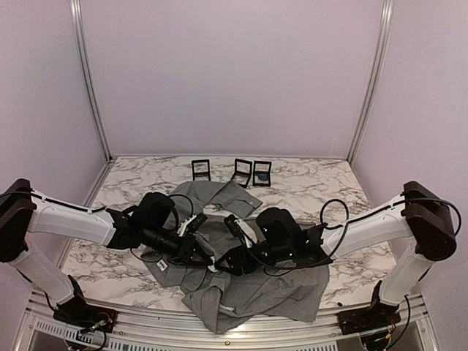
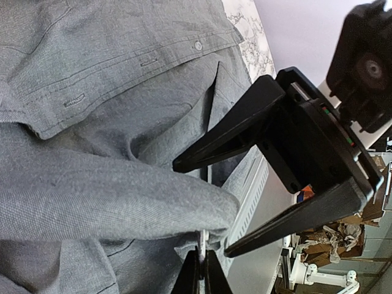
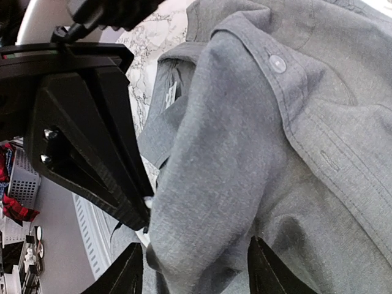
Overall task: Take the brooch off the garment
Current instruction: Open the brooch with the flattened clothing.
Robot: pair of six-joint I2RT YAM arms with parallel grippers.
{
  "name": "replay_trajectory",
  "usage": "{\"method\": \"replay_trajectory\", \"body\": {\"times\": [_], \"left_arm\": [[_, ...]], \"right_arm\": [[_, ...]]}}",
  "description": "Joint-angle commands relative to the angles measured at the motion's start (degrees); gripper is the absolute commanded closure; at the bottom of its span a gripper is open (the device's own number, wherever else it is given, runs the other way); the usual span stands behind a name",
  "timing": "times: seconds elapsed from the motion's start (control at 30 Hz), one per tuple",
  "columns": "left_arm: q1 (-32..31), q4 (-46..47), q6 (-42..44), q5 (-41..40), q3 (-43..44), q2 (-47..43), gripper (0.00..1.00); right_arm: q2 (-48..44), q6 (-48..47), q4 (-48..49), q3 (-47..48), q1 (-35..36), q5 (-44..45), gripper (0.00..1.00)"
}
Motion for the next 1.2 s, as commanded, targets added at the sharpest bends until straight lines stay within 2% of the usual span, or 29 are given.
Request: {"method": "replay_trajectory", "body": {"times": [0.0,0.17,0.73,1.17], "left_arm": [[-0.2,-0.4,1.3,1.7,1.5,0.0,1.00],[-0.2,-0.7,1.6,1.9,1.5,-0.4,1.00],[-0.2,-1.6,2.1,2.6,2.8,-1.4,1.00],[-0.5,-3.8,4.7,3.9,3.1,-2.7,1.00]], "right_arm": [[1.8,3.4,6.1,-1.4,-0.9,-2.8,0.45],[2.0,5.4,9.9,-2.8,-2.1,-4.4,0.46],[4.5,5.3,10.9,-1.5,-2.2,-5.6,0.49],[5.0,5.3,11.3,-1.3,-2.2,-5.5,0.60]]}}
